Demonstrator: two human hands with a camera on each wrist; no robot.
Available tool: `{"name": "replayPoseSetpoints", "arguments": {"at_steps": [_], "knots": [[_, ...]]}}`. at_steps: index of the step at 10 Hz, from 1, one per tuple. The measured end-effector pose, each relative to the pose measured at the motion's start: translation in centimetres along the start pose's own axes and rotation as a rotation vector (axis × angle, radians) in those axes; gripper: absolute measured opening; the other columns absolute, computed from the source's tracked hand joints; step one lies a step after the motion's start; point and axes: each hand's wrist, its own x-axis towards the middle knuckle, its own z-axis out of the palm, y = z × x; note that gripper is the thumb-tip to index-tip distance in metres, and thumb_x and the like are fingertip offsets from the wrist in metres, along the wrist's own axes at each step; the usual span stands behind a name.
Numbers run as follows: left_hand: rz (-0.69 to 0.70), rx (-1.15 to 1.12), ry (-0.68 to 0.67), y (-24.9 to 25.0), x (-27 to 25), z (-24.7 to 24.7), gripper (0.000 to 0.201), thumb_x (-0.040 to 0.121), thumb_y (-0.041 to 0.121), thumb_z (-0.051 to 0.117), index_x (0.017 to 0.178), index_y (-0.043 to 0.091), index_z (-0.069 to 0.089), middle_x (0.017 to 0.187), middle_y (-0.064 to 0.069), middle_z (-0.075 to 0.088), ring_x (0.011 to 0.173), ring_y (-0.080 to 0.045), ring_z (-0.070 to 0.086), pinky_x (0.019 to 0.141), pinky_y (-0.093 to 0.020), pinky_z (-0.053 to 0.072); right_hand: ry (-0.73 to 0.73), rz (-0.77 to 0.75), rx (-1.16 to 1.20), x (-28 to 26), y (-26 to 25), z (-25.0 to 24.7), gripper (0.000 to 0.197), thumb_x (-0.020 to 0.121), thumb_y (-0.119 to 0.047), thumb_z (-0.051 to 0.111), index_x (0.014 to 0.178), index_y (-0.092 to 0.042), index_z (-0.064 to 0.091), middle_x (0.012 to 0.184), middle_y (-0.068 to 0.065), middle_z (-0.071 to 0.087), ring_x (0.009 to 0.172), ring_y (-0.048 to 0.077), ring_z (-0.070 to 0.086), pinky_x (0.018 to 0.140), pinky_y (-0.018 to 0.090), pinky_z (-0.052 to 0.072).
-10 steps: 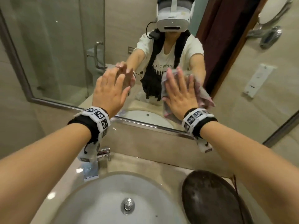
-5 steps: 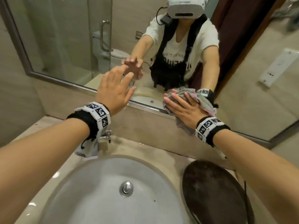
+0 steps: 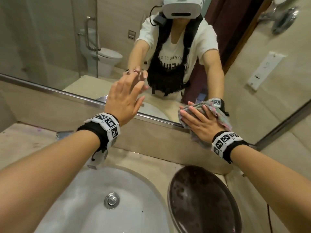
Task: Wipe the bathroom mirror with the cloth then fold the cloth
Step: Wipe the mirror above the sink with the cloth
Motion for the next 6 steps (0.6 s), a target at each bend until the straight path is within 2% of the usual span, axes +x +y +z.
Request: {"name": "replayPoseSetpoints", "arguments": {"at_steps": [1,2,3,4,5,6], "knots": [[-0.04,0.037,0.006,-3.2,-0.9,-0.7,0.041,0.089,0.036,0.044,0.125,0.016,0.04,0.136,-0.009,0.027,0.119,-0.028,0.033,0.091,-0.037,0.029,0.035,0.105,-0.04,2.9,-1.9,-0.4,0.068,0.094,-0.047,0.027,0.151,-0.015,0.009,0.158,0.001,-0.014,0.146,0.025,-0.013,0.115,0.049,-0.013],[-0.087,0.092,0.0,-7.7,-2.0,-1.7,0.039,0.09,0.037,0.044,0.121,0.015,0.04,0.132,-0.009,0.029,0.117,-0.027,0.035,0.09,-0.041,0.037,0.057,0.175,-0.045,8.7,-4.3,-0.3,0.063,0.096,-0.044,0.021,0.15,-0.012,0.013,0.158,0.001,-0.016,0.145,0.027,-0.014,0.115,0.049,-0.014],[-0.087,0.155,0.015,-13.2,-2.5,-3.6,0.037,0.09,0.037,0.043,0.117,0.012,0.043,0.128,-0.01,0.033,0.116,-0.029,0.035,0.092,-0.042,0.033,0.105,0.206,-0.036,16.8,-6.4,-0.2,0.063,0.095,-0.04,0.027,0.151,-0.016,0.008,0.158,0.001,-0.012,0.145,0.025,-0.013,0.115,0.047,-0.015],[-0.083,0.197,0.022,-18.5,-2.5,-6.1,0.036,0.09,0.037,0.042,0.114,0.011,0.044,0.125,-0.012,0.039,0.114,-0.029,0.035,0.092,-0.042,0.033,0.1,0.282,0.102,23.4,-9.2,-0.6,0.071,0.088,-0.032,0.043,0.15,-0.029,0.009,0.158,0.004,0.016,0.145,0.021,-0.006,0.114,0.047,-0.01],[-0.087,0.226,0.027,-23.6,-3.0,-8.1,0.035,0.09,0.036,0.045,0.114,0.01,0.045,0.123,-0.015,0.047,0.113,-0.028,0.037,0.094,-0.041,0.032,0.114,0.252,0.128,29.9,-11.0,-0.7,0.075,0.088,-0.031,0.037,0.149,-0.028,-0.007,0.15,0.005,0.028,0.145,0.02,-0.012,0.114,0.042,-0.018],[-0.084,0.225,0.034,-28.1,-3.9,-9.5,0.033,0.09,0.035,0.045,0.112,0.01,0.046,0.119,-0.016,0.052,0.111,-0.029,0.038,0.092,-0.04,0.032,0.066,0.21,0.201,35.3,-12.3,-0.1,0.053,0.099,-0.033,0.013,0.149,-0.028,-0.006,0.152,0.006,0.025,0.145,0.019,-0.015,0.114,0.04,-0.019]]}}
